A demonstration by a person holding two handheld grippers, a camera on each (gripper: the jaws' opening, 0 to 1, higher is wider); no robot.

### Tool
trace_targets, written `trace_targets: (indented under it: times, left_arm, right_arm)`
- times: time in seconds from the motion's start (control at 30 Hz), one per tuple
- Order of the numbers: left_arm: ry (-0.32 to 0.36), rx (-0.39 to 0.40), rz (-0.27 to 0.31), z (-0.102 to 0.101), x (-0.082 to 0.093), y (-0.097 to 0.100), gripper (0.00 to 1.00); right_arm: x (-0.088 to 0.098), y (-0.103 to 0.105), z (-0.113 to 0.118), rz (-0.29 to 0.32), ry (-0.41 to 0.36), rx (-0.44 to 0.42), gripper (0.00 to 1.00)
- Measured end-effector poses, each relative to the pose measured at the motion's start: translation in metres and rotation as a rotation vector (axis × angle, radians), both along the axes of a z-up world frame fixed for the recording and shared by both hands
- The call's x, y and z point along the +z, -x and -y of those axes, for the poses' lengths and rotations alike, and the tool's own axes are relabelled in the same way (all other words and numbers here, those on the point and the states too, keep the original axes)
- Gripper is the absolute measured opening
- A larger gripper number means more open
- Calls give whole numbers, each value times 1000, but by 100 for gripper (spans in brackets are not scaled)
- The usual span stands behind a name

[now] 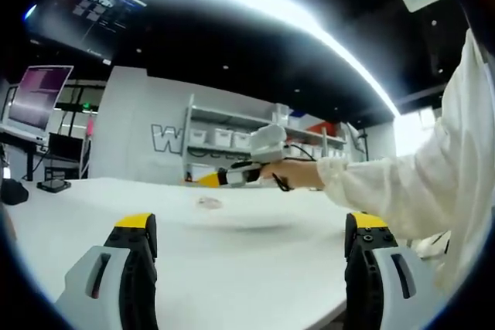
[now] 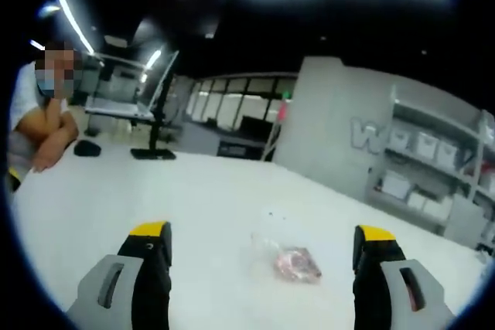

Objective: Open the resealable bag by pulling the two sides of the seal apart until the entire bag opening is separated and visibly accessible.

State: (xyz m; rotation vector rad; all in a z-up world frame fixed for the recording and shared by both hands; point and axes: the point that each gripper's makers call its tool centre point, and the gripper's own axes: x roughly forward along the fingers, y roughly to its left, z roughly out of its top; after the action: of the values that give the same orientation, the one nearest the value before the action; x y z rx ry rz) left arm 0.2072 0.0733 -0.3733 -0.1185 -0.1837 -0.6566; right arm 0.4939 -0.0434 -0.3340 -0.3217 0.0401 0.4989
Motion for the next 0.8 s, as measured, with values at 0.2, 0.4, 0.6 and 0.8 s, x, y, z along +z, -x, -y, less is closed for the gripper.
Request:
trace_targets:
  times: [0.2, 0.4, 0.6, 0.8]
  left_arm:
    - [-3, 3, 0, -1, 0, 1, 100]
    - [-2, 5, -1, -1, 1, 0, 100]
    - [-4, 0, -4, 2, 0, -1, 100]
    - [-8, 0, -5, 3, 0, -1, 100]
  right_arm:
    - [-3, 5, 4, -11, 3, -3, 99]
    - [-5, 12, 5, -15, 7, 4, 98]
    - [-4, 19, 6, -5, 20, 13, 98]
    - [-6, 27, 12, -10, 18, 8, 98]
